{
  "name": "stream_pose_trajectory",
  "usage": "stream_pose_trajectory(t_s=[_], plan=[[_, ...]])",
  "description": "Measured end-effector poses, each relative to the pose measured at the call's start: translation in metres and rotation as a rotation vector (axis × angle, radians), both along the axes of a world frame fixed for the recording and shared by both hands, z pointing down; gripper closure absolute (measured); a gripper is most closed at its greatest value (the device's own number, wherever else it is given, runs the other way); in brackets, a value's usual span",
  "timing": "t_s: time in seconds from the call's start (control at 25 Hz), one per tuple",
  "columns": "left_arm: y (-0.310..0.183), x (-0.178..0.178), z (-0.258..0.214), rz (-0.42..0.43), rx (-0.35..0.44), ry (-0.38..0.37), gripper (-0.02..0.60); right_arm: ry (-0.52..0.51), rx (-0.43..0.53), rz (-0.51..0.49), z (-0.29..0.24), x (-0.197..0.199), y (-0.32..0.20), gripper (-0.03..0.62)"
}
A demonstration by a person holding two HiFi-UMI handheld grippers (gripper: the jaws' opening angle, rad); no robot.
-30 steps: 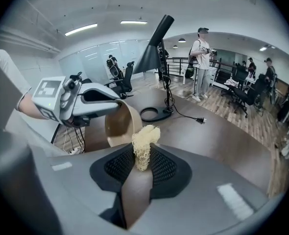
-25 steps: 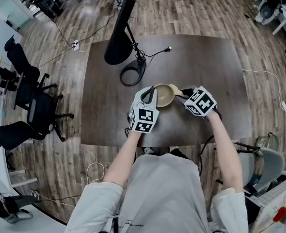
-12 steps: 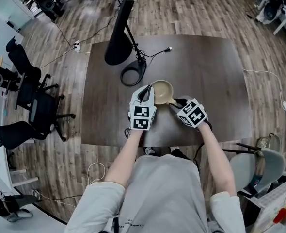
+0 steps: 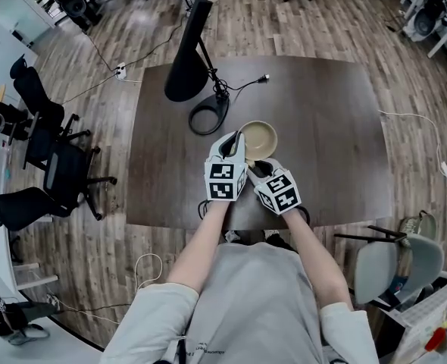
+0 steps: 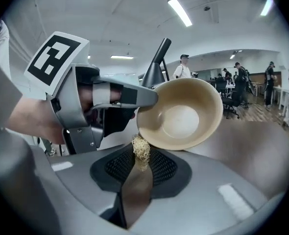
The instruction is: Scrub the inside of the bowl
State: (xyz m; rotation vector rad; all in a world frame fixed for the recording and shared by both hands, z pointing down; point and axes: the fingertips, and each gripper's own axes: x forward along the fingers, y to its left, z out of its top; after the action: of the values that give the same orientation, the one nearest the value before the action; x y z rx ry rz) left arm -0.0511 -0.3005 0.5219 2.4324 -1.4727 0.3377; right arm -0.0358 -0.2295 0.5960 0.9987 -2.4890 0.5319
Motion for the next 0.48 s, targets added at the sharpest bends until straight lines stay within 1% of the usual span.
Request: stream_pose_trajectory(t_s=[0.08,0.16,0.28,0.36,0.48], plan=[[0.0,-0.001,-0.002,-0.009,-0.004,0.024,0.566,-0.045,-0.004,0.031,-0.004,-0.003,-0.002,0.484],[0.0,-0.001,-0.002,-0.007,-0.003,0.03,0.566,-0.072,-0.012,0.046,-0.005,-0.004,-0.003,0.484],[0.001,-0.004,-0.001,-0.001,0.002,0.016,0.566,-0.044,-0.015,0.035,0.0,0.004,0.0,0.484],[0.0,-0.009,-0.001,-0.004,0.007,0.006,0.566,-0.02,-0.025,0.039,0.003,0.018,0.003,0.484],[-0.001,-0.013,0.001,0.003,0.021,-0.039,0.566,-0.001,-0.041,0.058,0.003,0.043,0.007,0.484]])
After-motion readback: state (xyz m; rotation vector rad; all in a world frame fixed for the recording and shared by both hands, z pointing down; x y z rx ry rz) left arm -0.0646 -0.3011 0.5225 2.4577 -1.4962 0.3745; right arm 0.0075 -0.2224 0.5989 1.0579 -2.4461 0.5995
